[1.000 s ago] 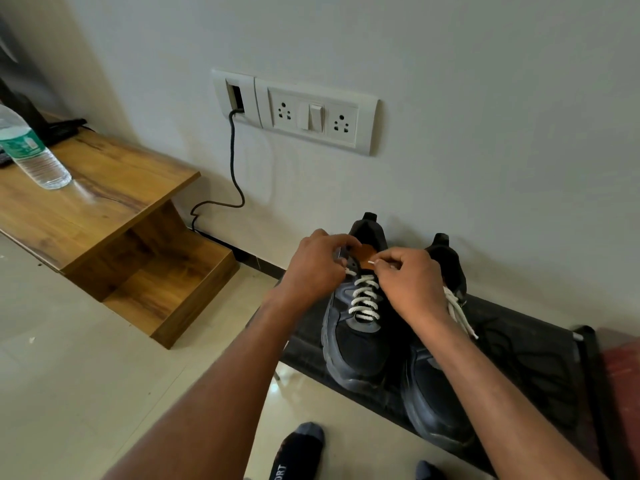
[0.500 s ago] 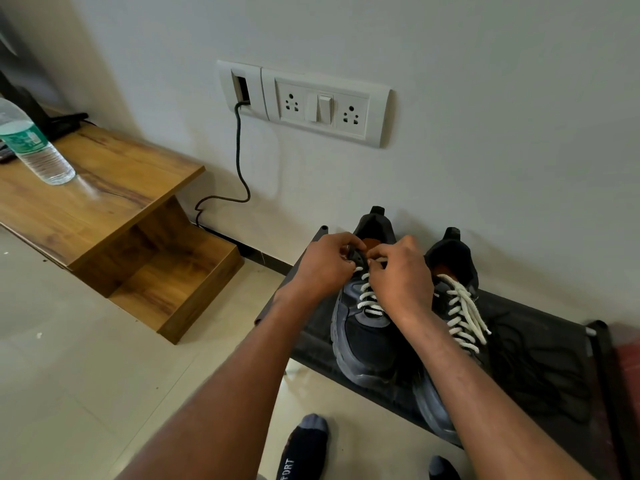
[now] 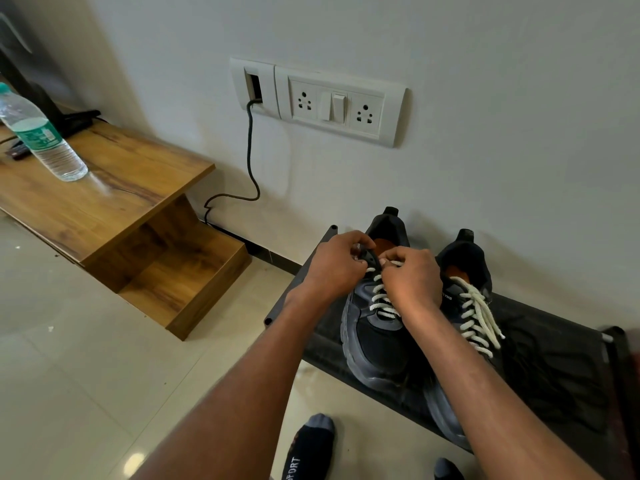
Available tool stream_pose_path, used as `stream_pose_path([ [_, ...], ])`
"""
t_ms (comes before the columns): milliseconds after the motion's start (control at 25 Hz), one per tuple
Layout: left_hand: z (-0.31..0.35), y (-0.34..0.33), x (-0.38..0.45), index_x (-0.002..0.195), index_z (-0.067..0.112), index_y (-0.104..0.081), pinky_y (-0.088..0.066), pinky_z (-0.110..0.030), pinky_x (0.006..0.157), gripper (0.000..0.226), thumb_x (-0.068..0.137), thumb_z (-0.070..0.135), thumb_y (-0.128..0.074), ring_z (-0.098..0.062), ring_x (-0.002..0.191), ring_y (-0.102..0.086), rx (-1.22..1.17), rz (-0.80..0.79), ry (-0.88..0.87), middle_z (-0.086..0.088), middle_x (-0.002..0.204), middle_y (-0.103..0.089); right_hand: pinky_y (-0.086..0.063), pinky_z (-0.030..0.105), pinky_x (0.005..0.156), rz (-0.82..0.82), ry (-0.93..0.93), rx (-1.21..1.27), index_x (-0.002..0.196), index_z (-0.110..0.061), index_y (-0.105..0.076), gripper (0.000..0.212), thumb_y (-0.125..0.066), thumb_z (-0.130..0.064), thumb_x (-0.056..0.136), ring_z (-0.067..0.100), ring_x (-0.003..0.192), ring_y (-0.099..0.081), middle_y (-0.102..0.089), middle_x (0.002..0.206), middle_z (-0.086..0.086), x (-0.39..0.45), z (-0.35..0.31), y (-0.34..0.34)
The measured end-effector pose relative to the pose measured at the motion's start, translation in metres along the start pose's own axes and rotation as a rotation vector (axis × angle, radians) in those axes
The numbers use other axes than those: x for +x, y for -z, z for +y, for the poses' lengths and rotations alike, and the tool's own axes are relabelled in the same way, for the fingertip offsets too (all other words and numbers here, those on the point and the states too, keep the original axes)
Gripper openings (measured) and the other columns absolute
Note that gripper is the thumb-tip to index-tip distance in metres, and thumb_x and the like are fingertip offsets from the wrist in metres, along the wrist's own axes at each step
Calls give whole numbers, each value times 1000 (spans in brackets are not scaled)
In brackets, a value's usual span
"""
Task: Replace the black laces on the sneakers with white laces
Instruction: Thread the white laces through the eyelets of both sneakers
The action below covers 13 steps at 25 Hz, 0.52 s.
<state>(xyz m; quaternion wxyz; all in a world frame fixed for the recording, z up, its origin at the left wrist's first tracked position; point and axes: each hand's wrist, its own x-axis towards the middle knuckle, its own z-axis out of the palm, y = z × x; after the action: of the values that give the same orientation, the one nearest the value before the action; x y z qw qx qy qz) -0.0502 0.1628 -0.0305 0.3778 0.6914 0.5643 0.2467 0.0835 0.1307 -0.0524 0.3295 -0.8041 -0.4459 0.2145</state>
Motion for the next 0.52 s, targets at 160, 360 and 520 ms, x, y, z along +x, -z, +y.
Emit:
stream_pose_path([
  [160, 0, 0, 0, 119, 27, -72, -48, -13, 75, 39, 90, 2, -64, -12, 94, -68, 1, 0, 9, -2, 118, -71, -35, 24, 58, 25, -22, -8, 96, -32, -77, 11, -68, -27, 98, 19, 91, -60, -64, 121, 1, -2, -1, -1],
  [360, -1, 0, -1, 123, 31, -69, -47, -11, 68, 43, 92, 2, -63, -12, 94, -67, 49, -23, -3, 0, 122, -70, -45, 31, 71, 84, -62, 43, 88, -29, -73, 15, -66, -22, 98, 24, 92, -64, -64, 119, 3, -6, -6, -1],
  [520, 1, -1, -2, 122, 30, -69, -47, -12, 67, 45, 90, 1, -61, -13, 93, -67, 56, -21, -7, 0, 121, -70, -46, 31, 71, 8, -5, 40, 92, -35, -75, 11, -69, -28, 98, 24, 97, -66, -66, 118, 1, -5, -5, 0],
])
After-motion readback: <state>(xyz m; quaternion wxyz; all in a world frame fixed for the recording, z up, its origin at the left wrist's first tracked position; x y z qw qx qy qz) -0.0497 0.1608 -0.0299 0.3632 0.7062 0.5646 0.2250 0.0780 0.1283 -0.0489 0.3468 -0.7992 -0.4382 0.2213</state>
